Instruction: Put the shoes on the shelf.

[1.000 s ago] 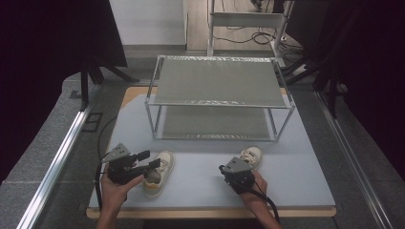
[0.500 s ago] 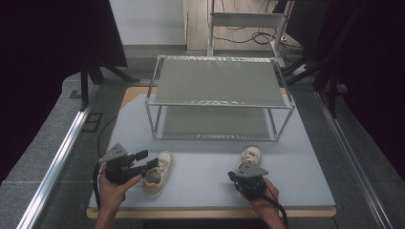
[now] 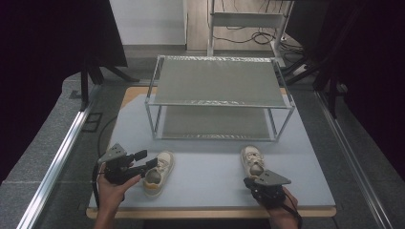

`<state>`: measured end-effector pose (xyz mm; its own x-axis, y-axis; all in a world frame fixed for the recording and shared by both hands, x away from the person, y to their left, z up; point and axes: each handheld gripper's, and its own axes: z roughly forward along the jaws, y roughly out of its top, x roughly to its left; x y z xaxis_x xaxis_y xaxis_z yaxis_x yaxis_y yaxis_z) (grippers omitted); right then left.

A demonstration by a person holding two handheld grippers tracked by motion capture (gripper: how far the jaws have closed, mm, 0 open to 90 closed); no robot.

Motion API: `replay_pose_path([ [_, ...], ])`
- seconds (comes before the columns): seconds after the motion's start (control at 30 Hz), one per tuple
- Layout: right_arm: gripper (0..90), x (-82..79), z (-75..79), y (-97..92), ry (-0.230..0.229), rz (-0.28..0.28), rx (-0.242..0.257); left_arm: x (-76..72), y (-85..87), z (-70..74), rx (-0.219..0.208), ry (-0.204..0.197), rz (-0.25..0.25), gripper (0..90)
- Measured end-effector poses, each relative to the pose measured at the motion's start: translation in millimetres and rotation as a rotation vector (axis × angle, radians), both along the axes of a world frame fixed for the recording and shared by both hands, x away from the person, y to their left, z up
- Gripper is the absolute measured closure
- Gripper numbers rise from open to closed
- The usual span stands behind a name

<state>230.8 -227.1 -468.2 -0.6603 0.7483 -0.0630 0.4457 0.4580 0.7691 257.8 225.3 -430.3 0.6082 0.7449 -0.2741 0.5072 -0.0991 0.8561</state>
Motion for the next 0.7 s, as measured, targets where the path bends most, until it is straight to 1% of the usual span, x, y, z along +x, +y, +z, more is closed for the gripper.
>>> replay_pose_path([
  [0.1, 86.0, -0.3, -0.1, -9.2, 0.008, -0.002, 0.018, 0.4, -1.1, -0.5, 0.004, 0.001, -0.002, 40.5],
  [0.17, 82.1, 0.6, 0.8, -11.7, 0.014, 0.016, 0.037, 0.2, -2.2, -0.5, 0.006, 0.002, -0.005, 40.4],
  [0.2, 80.3, 0.5, 2.0, -12.1, 0.013, 0.030, 0.047, -0.1, -2.7, -0.2, 0.007, 0.002, -0.006, 40.4],
  [0.27, 76.2, -0.2, 6.0, -11.9, -0.004, 0.055, 0.055, -0.9, -3.1, 0.8, 0.008, 0.000, -0.006, 40.5],
  [0.3, 73.5, -0.5, 10.4, -12.7, -0.015, 0.085, 0.068, -1.1, -3.4, 1.6, 0.010, 0.000, -0.007, 40.4],
  [0.37, 69.6, -0.7, 18.9, -14.8, -0.030, 0.119, 0.079, -1.2, -4.3, 6.4, 0.023, -0.006, -0.016, 40.4],
  [0.4, 69.6, -0.7, 18.9, -14.8, -0.030, 0.119, 0.079, -1.2, -4.3, 6.4, 0.023, -0.006, -0.016, 40.4],
  [0.43, 65.5, -0.2, 31.9, -19.0, -0.062, 0.161, 0.078, -1.1, -5.2, 15.1, 0.010, -0.024, -0.035, 40.4],
  [0.47, 64.1, 1.0, 36.7, -21.5, -0.075, 0.173, 0.080, -1.4, -6.2, 18.4, 0.019, -0.030, -0.044, 40.4],
  [0.5, 62.3, 3.3, 40.4, -24.2, -0.079, 0.183, 0.076, -1.6, -6.9, 20.2, 0.032, -0.034, -0.050, 40.5],
  [0.53, 60.9, 5.4, 42.6, -26.2, -0.081, 0.187, 0.067, -1.6, -6.9, 20.2, 0.032, -0.034, -0.050, 40.6],
  [0.57, 59.1, 9.2, 45.2, -29.1, -0.083, 0.188, 0.054, -1.1, -7.6, 22.2, 0.061, -0.029, -0.057, 40.8],
  [0.6, 59.1, 9.2, 45.2, -29.1, -0.083, 0.188, 0.054, -1.1, -7.6, 22.2, 0.061, -0.029, -0.057, 41.0],
  [0.63, 56.3, 16.0, 48.0, -33.8, -0.077, 0.204, 0.038, 0.3, -7.0, 22.5, 0.073, -0.018, -0.070, 41.1],
  [0.67, 56.3, 16.0, 48.0, -33.8, -0.077, 0.204, 0.038, 0.3, -7.0, 22.5, 0.073, -0.018, -0.070, 41.2],
  [0.7, 55.3, 18.4, 48.6, -35.6, -0.077, 0.212, 0.034, 0.5, -6.6, 22.9, 0.083, -0.015, -0.076, 41.2],
])
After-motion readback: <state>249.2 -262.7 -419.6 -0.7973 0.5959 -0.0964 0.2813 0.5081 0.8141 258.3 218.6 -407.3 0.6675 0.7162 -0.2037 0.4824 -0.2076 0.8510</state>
